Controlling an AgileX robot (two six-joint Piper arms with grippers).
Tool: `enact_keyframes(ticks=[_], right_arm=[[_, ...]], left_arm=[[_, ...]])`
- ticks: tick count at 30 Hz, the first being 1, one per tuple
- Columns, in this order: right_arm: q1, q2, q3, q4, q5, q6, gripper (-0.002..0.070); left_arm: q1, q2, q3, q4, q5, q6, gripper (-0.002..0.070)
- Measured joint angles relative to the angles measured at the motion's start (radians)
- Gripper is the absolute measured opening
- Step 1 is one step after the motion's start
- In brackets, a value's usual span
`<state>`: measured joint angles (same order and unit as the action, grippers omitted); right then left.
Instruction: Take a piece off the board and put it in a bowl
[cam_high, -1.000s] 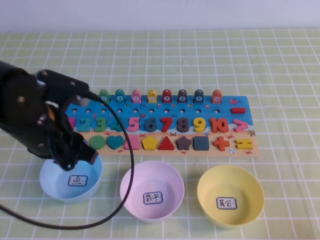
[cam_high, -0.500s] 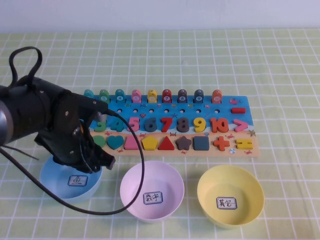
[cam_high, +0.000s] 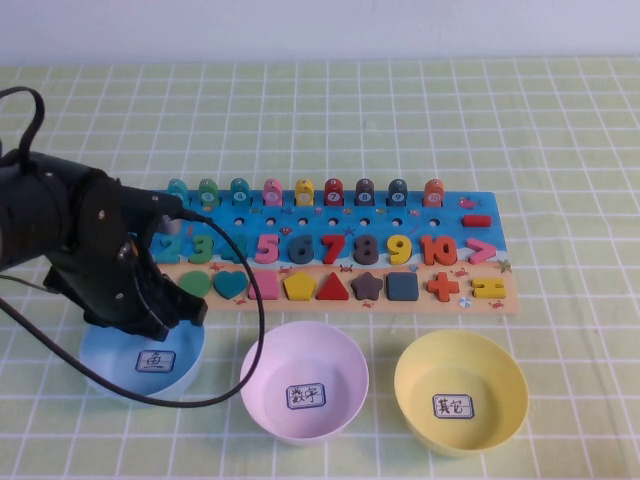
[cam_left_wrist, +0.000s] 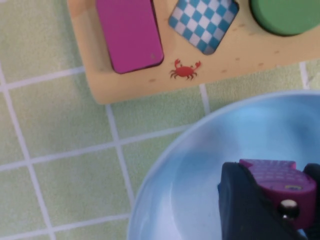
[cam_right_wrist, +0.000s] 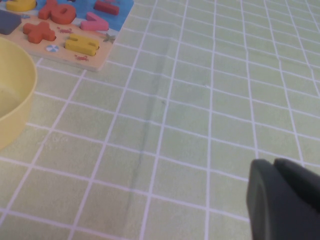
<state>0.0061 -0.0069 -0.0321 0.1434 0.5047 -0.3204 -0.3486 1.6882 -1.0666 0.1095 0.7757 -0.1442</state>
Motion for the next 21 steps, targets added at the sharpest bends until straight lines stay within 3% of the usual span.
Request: enact_keyframes(ticks=[4, 12, 21], right_arm=[[0.000, 0.000, 0.000, 0.000, 0.000, 0.000, -0.0017], [0.000, 0.000, 0.000, 0.000, 0.000, 0.000, -0.0017], [0.000, 0.000, 0.000, 0.000, 0.000, 0.000, -0.0017]], left_arm=[[0.000, 0.026, 0.000, -0.005, -0.008, 0.000, 0.0225], [0.000, 0.036, 0.000, -0.006, -0.010, 0.000, 0.0395], [0.000, -0.044, -0.086, -0.006, 0.081, 0.009, 0.0414]])
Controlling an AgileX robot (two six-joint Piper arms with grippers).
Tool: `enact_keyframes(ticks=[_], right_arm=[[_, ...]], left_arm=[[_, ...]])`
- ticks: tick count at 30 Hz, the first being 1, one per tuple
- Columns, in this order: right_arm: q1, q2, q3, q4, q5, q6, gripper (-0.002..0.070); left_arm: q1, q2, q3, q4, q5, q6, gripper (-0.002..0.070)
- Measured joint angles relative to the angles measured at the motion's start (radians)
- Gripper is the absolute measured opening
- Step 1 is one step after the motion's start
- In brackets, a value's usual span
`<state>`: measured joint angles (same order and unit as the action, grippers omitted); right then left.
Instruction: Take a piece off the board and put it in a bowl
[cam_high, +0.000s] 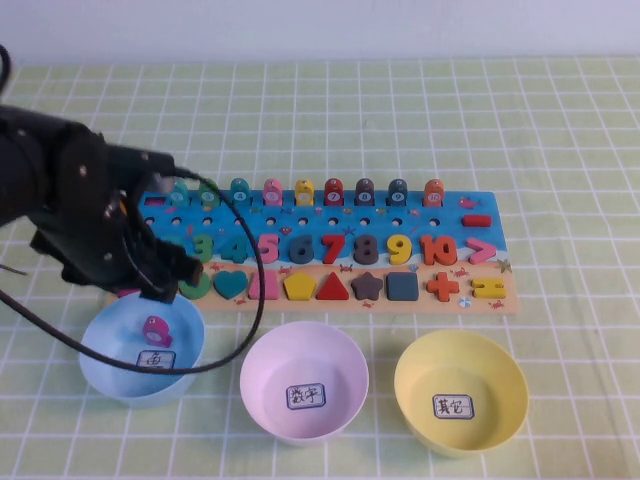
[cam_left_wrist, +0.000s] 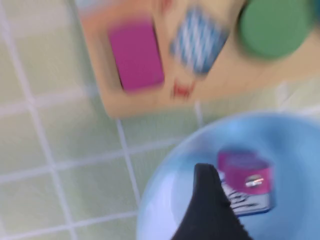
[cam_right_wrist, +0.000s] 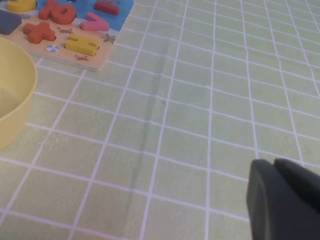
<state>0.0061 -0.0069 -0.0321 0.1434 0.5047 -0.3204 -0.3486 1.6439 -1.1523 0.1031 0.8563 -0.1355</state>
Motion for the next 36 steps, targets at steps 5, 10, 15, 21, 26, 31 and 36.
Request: enact_keyframes(ticks=[5, 10, 15, 21, 26, 31, 36], right_arm=[[0.000, 0.000, 0.000, 0.000, 0.000, 0.000, -0.0017], [0.000, 0.000, 0.000, 0.000, 0.000, 0.000, -0.0017], [0.000, 0.000, 0.000, 0.000, 0.000, 0.000, -0.0017], [0.000, 0.000, 0.000, 0.000, 0.000, 0.000, -0.0017], [0.000, 0.000, 0.000, 0.000, 0.000, 0.000, -0.0017], [0.000, 0.000, 0.000, 0.000, 0.000, 0.000, -0.0017], [0.000, 0.000, 0.000, 0.000, 0.000, 0.000, -0.0017]], left_arm=[[0.000, -0.155, -0.098, 0.016, 0.048, 0.027, 0.0414], [0.000, -0.339, -0.103, 0.107, 0.107, 0.062, 0.0373], [0.000, -0.535, 0.006, 0.146, 0.114, 0.073, 0.0204], [0.000, -0.788, 0.189, 0.133, 0.110, 0.083, 0.0020], [0.000, -0.968, 0.309, 0.105, 0.092, 0.084, 0.0001], [0.000, -1.112, 0.409, 0.085, 0.084, 0.094, -0.0001], [0.000, -1.217, 0.476, -0.008, 0.018, 0.103, -0.0002]])
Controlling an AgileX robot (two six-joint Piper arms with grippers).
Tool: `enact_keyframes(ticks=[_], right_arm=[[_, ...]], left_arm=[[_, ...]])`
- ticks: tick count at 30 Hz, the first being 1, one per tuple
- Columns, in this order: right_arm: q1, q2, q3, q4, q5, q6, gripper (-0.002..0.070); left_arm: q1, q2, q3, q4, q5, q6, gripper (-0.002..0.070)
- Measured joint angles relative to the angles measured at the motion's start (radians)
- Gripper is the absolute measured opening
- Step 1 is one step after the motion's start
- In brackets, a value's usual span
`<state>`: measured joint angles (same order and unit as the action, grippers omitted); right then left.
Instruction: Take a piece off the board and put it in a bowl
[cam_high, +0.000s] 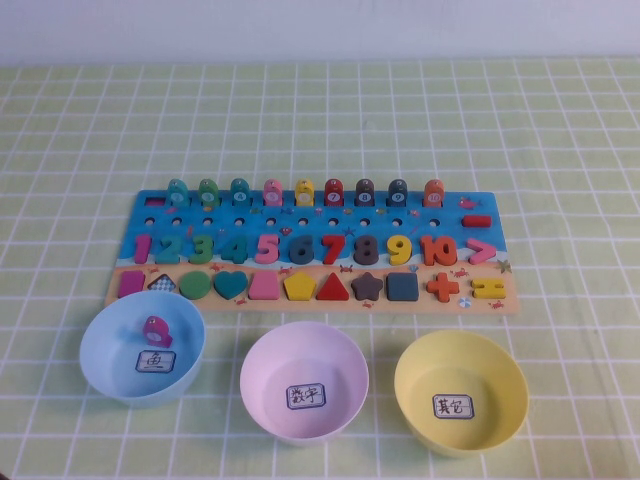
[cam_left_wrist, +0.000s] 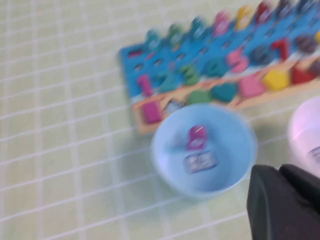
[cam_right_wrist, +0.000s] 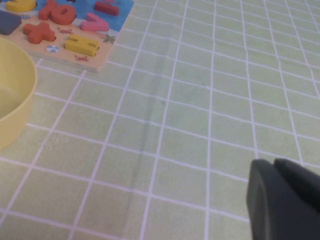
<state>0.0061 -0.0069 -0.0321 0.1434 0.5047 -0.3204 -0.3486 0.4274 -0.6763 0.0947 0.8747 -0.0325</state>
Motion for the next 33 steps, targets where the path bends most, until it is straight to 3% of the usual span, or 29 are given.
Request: enact_keyframes(ticks=[6, 21, 29, 33], right_arm=[[0.000, 0.000, 0.000, 0.000, 0.000, 0.000, -0.0017], [0.000, 0.000, 0.000, 0.000, 0.000, 0.000, -0.0017], [0.000, 0.000, 0.000, 0.000, 0.000, 0.000, -0.0017], [0.000, 0.000, 0.000, 0.000, 0.000, 0.000, -0.0017]], left_arm=[[0.000, -0.029, 0.007, -0.128, -0.056, 0.002, -0.0003], [0.000, -0.032, 0.060, -0.103, -0.049, 0.024, -0.0003], [0.000, -0.173, 0.482, -0.084, -0.594, 0.055, -0.0003], [0.002, -0.282, 0.624, -0.047, -0.686, 0.061, -0.0003]])
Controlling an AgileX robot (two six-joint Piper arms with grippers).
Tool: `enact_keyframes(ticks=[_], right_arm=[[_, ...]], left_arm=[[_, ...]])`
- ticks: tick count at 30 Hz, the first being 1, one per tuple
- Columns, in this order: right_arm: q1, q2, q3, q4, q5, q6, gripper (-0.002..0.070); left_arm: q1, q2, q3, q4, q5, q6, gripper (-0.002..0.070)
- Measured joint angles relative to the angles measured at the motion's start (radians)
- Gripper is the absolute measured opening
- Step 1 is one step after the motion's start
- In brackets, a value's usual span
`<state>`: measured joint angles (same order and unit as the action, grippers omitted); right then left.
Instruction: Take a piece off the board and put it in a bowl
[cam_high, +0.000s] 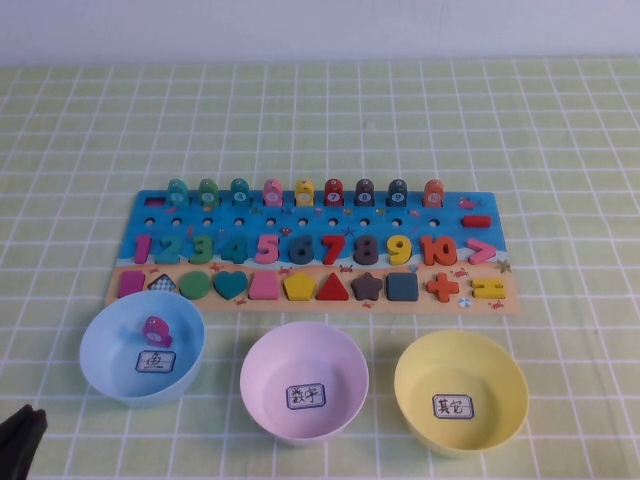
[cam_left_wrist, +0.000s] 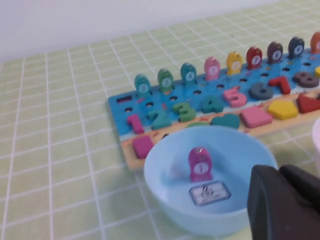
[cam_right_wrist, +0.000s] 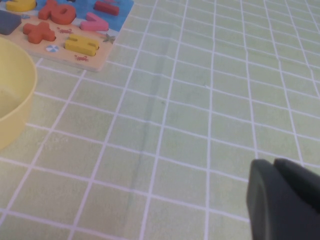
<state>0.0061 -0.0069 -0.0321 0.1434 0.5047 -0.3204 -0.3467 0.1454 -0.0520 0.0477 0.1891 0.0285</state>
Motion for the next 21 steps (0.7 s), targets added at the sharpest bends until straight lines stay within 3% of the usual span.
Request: enact_keyframes(ticks=[11, 21], right_arm=[[0.000, 0.000, 0.000, 0.000, 0.000, 0.000, -0.0017], [0.000, 0.000, 0.000, 0.000, 0.000, 0.000, -0.0017]], left_arm=[[0.170, -0.156, 0.078, 0.020, 0.109, 0.004, -0.0003], [0.184, -0.156, 0.078, 0.009, 0.181, 0.012, -0.0003]])
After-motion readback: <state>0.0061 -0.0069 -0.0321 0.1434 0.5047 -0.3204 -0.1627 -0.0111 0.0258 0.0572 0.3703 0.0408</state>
